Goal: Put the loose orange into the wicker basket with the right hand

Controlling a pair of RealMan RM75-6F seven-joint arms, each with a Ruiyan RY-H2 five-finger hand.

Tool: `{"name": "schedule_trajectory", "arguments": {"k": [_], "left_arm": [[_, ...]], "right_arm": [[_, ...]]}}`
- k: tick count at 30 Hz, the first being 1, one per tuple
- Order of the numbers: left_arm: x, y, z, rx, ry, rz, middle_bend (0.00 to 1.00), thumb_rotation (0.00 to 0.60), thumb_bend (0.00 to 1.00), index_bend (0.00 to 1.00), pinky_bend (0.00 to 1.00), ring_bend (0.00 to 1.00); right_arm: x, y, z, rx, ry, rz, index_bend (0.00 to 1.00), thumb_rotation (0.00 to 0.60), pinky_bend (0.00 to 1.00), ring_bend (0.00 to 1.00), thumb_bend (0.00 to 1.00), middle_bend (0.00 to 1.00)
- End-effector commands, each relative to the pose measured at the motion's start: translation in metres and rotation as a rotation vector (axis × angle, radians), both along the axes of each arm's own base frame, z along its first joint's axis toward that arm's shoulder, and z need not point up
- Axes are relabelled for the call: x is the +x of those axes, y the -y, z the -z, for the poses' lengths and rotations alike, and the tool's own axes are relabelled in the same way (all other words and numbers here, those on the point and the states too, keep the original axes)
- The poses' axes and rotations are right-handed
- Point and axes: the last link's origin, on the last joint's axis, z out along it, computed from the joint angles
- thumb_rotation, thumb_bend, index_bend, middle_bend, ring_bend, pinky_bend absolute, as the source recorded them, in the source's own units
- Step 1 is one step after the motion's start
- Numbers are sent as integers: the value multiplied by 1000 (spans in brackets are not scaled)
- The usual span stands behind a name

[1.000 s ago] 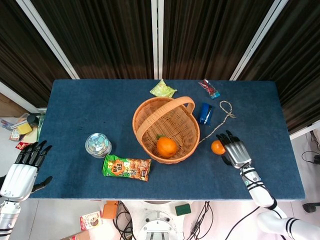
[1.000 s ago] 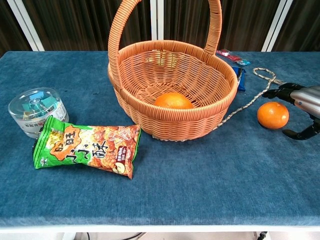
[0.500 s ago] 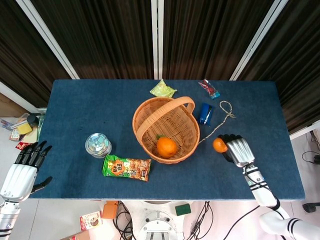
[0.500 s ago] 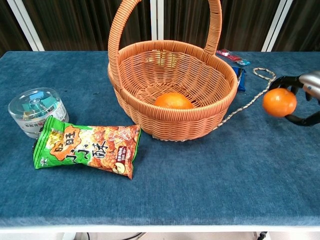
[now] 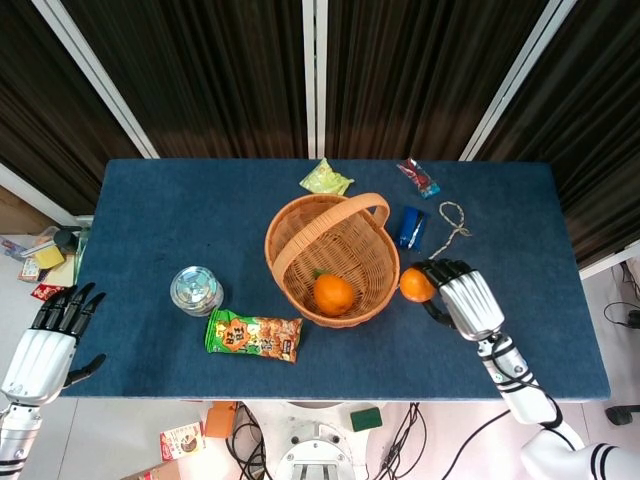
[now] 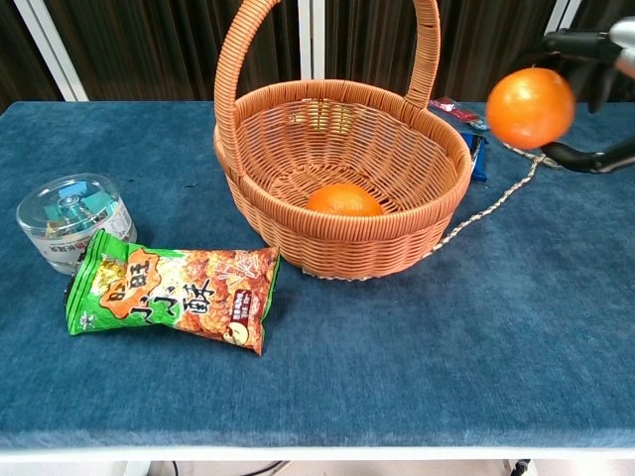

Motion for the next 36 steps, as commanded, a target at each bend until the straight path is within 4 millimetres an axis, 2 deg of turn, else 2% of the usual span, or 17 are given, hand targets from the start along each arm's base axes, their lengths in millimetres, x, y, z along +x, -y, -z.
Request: {"name": "schedule_trajectory", "arguments": {"k": [1, 5, 10, 15, 18, 19, 22, 25, 28, 31, 36], "left_arm": [[0, 0, -1, 3, 2, -1, 25, 600, 128, 105, 117, 0], [-2, -2, -2, 6, 6, -7, 25, 600, 128, 105, 117, 0], [-2, -1, -4, 9, 12, -6, 25, 600, 128, 105, 117, 0], [-3, -1, -6, 11, 17, -4, 25, 600, 128, 105, 117, 0], [-4, -1, -6, 7, 18, -1, 25, 600, 128, 102, 117, 0], [-4, -1, -6, 6, 19, -1, 25, 600, 128, 101, 117, 0], [-4, -1, -7, 7, 21, -1, 25, 600, 128, 101, 117, 0], [-4, -1, -6, 4, 19, 0, 25, 600, 128, 101, 117, 0], [-3, -1, -4, 1, 14, 1, 25, 600, 128, 101, 117, 0], [-2, 0, -2, -5, 5, 3, 25, 600, 128, 101, 117, 0], [-1, 0, 0, -6, 0, 3, 25, 600, 128, 101, 117, 0]], "right_arm": [[45, 11, 23, 25, -56, -63, 696, 600, 500, 354, 399, 482], [78, 20, 51, 53, -129, -80, 696, 600, 500, 351, 398, 482], [104, 32, 81, 106, -187, -34, 696, 600, 500, 350, 395, 481], [112, 38, 100, 140, -263, 8, 680, 600, 491, 341, 380, 468], [111, 39, 105, 166, -292, 19, 581, 600, 444, 312, 349, 395], [111, 39, 106, 168, -299, 18, 520, 600, 421, 284, 338, 357], [110, 39, 104, 171, -308, 14, 241, 600, 287, 117, 313, 205], [111, 37, 98, 169, -294, 13, 72, 600, 186, 14, 301, 93], [108, 36, 89, 157, -288, 12, 2, 600, 140, 0, 290, 31], [104, 32, 74, 140, -273, 12, 0, 600, 135, 0, 289, 24], [88, 20, 35, 83, -218, 10, 0, 600, 134, 0, 294, 37]]}}
